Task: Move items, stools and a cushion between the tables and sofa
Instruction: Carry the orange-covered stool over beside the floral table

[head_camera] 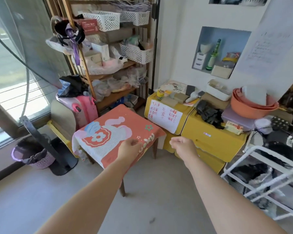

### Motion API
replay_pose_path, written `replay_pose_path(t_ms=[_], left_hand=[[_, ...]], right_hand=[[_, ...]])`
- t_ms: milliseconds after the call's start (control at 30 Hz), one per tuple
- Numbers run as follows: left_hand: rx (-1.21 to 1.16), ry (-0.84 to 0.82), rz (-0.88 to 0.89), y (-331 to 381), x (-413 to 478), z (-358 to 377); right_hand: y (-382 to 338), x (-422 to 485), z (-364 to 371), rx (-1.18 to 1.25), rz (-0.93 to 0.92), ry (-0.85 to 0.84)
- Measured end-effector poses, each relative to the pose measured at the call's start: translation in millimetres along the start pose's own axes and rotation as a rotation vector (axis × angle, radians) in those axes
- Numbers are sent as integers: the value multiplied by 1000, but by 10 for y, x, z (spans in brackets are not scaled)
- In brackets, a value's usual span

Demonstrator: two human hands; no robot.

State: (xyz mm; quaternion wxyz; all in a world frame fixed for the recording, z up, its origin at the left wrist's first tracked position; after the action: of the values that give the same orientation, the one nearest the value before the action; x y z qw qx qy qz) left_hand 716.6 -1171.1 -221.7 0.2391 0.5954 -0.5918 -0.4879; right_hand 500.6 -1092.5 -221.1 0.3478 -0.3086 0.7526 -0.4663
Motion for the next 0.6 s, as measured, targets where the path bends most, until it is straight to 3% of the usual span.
replay_pose_path(t_ms=[333,600], left_hand=[[-79,140,-150,-112,578,99],[-175,240,-171,-42,1660,-56]], right_hand=[[-7,931,431,-49,-17,-256],[-415,2066,941,-170,-59,-337]])
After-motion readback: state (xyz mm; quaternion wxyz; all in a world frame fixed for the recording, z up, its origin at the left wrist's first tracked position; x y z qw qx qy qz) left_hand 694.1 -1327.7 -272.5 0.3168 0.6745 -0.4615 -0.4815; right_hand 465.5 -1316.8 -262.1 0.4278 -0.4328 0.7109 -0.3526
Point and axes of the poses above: each hand's wrist, its own x-axis towards the middle knuckle, its own z-axis out of the palm, y = z × x, the point moved 8 cm from there along x, towards the middle knuckle, and after that the axes turned 1 degree about -z, right-handed, at the moved point
